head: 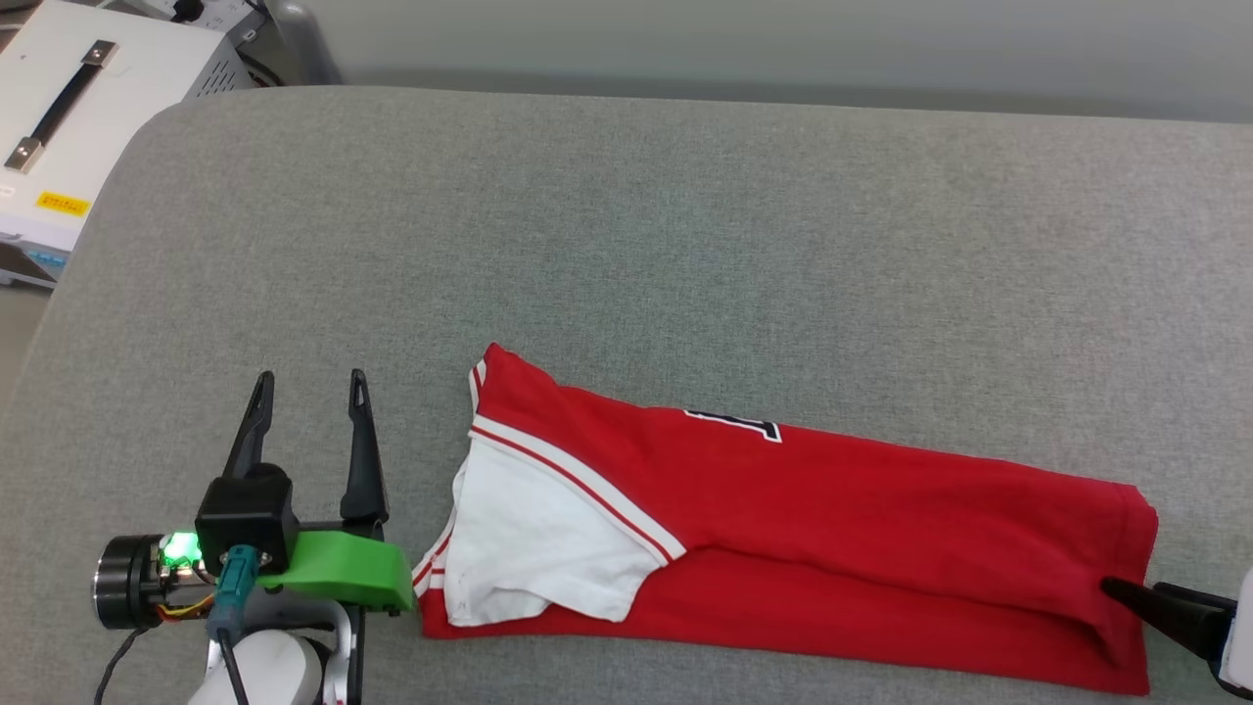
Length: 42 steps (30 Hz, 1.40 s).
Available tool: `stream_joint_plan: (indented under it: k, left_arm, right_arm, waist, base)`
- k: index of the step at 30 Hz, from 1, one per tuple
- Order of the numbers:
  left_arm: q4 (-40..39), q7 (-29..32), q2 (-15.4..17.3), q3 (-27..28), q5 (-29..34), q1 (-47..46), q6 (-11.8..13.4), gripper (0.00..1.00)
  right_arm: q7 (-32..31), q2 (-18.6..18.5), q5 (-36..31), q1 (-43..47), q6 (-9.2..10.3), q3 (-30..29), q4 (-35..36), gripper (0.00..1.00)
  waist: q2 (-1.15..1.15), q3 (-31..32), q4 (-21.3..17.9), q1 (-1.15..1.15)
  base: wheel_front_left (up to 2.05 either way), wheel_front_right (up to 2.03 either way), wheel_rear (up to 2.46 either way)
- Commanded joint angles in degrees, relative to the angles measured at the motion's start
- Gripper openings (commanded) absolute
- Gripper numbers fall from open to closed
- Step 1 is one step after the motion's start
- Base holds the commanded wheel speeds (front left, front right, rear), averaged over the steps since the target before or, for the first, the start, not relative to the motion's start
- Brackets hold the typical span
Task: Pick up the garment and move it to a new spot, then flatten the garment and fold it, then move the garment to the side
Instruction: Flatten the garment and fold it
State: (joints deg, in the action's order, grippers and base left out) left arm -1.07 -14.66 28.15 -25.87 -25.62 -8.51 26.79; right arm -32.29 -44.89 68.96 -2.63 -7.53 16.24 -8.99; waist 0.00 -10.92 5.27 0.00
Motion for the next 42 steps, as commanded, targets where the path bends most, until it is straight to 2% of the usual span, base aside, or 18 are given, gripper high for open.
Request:
stream_joint_plan:
  k: [1, 9, 13, 19, 20, 21, 31, 35, 36, 38, 42]
  left_arm:
    - [-0.53, -0.33, -1.33, 1.12, 1.99, 0.81, -0.95, 1.0]
    - [-0.42, -0.33, -8.79, 5.94, 9.3, 2.95, -6.7, 1.0]
    - [0.14, -0.33, -11.83, 8.02, 12.47, 3.85, -8.47, 1.0]
    - [0.67, -0.33, -15.38, 10.3, 16.46, 5.06, -11.74, 1.0]
    - [0.72, -0.33, -15.77, 10.71, 16.93, 5.28, -12.18, 1.0]
    - [0.78, -0.33, -16.25, 11.25, 17.44, 5.56, -12.69, 1.0]
    - [0.95, -0.34, -18.53, 15.01, 21.4, 8.45, -15.86, 1.0]
    - [1.13, -0.34, -18.88, 15.8, 22.41, 9.43, -16.57, 1.0]
    - [1.33, -0.34, -19.08, 16.21, 22.83, 10.06, -17.26, 1.0]
    - [1.54, -0.34, -19.31, 16.43, 22.85, 10.32, -17.79, 1.0]
    - [2.03, -0.34, -19.59, 16.52, 23.38, 10.55, -18.66, 1.0]
  right_arm:
    - [-0.25, 0.68, 0.09, -1.16, 0.04, 0.34, -0.28, 1.0]
    - [-0.2, 3.73, -0.82, -3.42, 0.04, 3.87, -0.88, 1.0]
    - [0.05, 4.92, -1.36, -4.45, 0.04, 6.27, -0.97, 1.0]
    - [1.58, 4.41, -2.58, -5.47, 0.04, 9.27, -2.2, 1.0]
    - [2.15, 4.19, -2.86, -5.55, 0.04, 9.52, -2.37, 0.36]
    - [2.77, 4.0, -2.92, -5.55, 0.04, 9.73, -2.69, 0.0]
    - [7.09, 0.95, -1.5, -4.55, 0.04, 9.8, -3.98, 0.0]
    - [8.5, -1.44, -0.7, -3.57, 0.04, 7.9, -5.5, 0.0]
    - [9.45, -3.6, -1.02, -3.03, 0.04, 6.36, -7.73, 0.0]
    - [9.9, -4.95, -1.79, -2.82, 0.04, 5.45, -9.5, 0.0]
    - [10.15, -6.45, -1.55, -2.79, 0.04, 3.42, -12.23, 0.0]
  waist:
    - [0.0, -1.25, 1.01, 0.0]
    - [0.0, -3.09, 2.34, 0.0]
    - [0.0, -3.37, 2.82, 0.0]
    - [0.0, -3.07, 3.15, 0.0]
    - [0.0, -2.96, 3.11, 0.0]
    - [0.0, -2.76, 3.07, 0.0]
    - [0.0, -0.4, 1.94, 0.0]
    - [0.0, 0.53, 1.64, 0.0]
    - [0.0, 1.04, 1.37, 0.0]
    - [0.0, 1.25, 1.24, 0.0]
    - [0.0, 1.61, 0.98, 0.0]
  base:
    - [0.0, 0.0, 0.0]
    - [0.0, 0.0, 0.0]
    - [0.0, 0.0, 0.0]
    - [0.0, 0.0, 0.0]
    - [0.0, 0.0, 0.0]
    - [0.0, 0.0, 0.0]
    - [0.0, 0.0, 0.0]
    - [0.0, 0.0, 0.0]
    - [0.0, 0.0, 0.0]
    - [0.0, 0.0, 0.0]
    - [0.0, 0.0, 0.0]
